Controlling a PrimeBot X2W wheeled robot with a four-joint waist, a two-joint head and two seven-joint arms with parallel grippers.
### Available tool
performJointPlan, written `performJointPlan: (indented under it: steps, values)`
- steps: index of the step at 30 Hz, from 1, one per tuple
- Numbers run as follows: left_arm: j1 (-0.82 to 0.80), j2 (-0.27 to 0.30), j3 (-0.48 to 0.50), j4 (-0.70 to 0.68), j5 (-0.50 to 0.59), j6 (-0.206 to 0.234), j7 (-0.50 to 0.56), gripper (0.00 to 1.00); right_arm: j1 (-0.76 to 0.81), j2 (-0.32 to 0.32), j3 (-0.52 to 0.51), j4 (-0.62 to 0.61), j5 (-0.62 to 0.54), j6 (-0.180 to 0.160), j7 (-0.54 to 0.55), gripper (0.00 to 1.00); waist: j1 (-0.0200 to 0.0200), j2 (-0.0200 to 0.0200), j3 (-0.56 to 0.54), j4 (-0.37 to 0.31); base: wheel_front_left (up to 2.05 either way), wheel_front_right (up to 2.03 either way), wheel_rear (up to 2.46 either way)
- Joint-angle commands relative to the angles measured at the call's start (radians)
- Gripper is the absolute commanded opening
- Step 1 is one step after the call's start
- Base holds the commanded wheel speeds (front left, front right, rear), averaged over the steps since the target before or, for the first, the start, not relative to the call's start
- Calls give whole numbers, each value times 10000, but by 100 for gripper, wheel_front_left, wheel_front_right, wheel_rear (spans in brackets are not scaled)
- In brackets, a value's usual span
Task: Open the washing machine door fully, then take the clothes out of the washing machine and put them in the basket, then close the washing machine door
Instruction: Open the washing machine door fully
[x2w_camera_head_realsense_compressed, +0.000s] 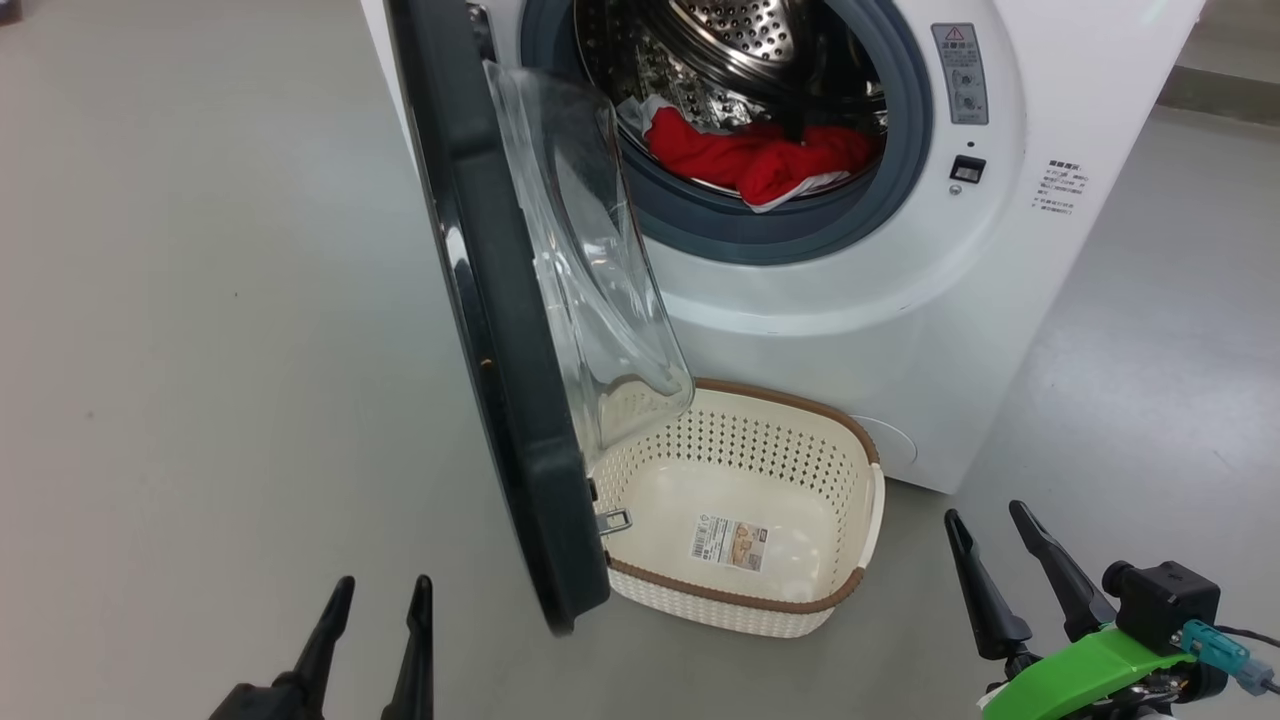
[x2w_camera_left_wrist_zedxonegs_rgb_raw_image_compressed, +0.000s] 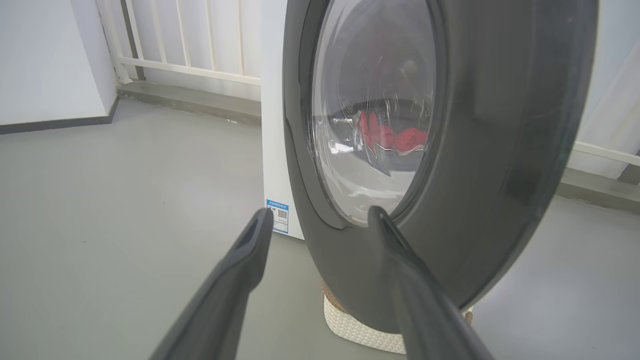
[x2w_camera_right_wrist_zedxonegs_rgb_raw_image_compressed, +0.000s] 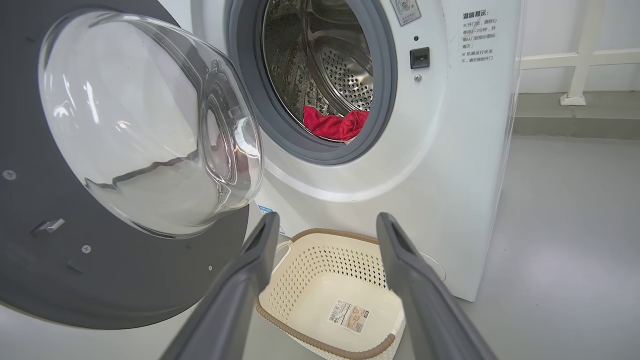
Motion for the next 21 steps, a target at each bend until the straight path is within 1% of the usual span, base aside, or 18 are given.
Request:
performJointPlan:
  steps: [1, 9, 12, 13, 14, 15, 18, 21]
  values:
    - [-249, 72, 333, -193, 79, -20, -122, 100, -33, -70, 113, -245, -82, 75, -93, 100, 0, 0, -10, 0, 0, 0, 0]
    - [-261, 72, 337, -184, 89, -44, -122, 100, -1, -65, 27, -306, -436, 75, -93, 100, 0, 0, -45, 28, 0, 0, 0]
    - [-316, 72, 394, -252, -232, -37, -122, 100, 7, -50, 3, -336, -580, 75, -93, 100, 0, 0, -38, 42, 0, 0, 0]
    - [-339, 72, 420, -285, -337, -38, -122, 93, 12, -40, -7, -339, -607, 75, -93, 100, 0, 0, -40, 43, 0, 0, 0]
    - [-363, 72, 443, -306, -485, -44, -122, 34, 19, -35, -16, -344, -634, 75, -93, 100, 0, 0, -40, 43, 0, 0, 0]
    - [-402, 72, 467, -351, -581, -53, -122, 0, 26, -34, -23, -346, -659, 75, -93, 100, 0, 0, -37, 43, 0, 0, 0]
    - [-608, 72, 621, -726, -785, -57, -122, 0, 34, -31, -48, -345, -709, 75, -93, 100, 0, 0, -29, 37, 0, 0, 0]
    - [-900, 72, 872, -1519, -995, -19, -122, 0, 21, -27, -58, -347, -745, 75, -93, 100, 0, 0, -16, 17, 0, 0, 0]
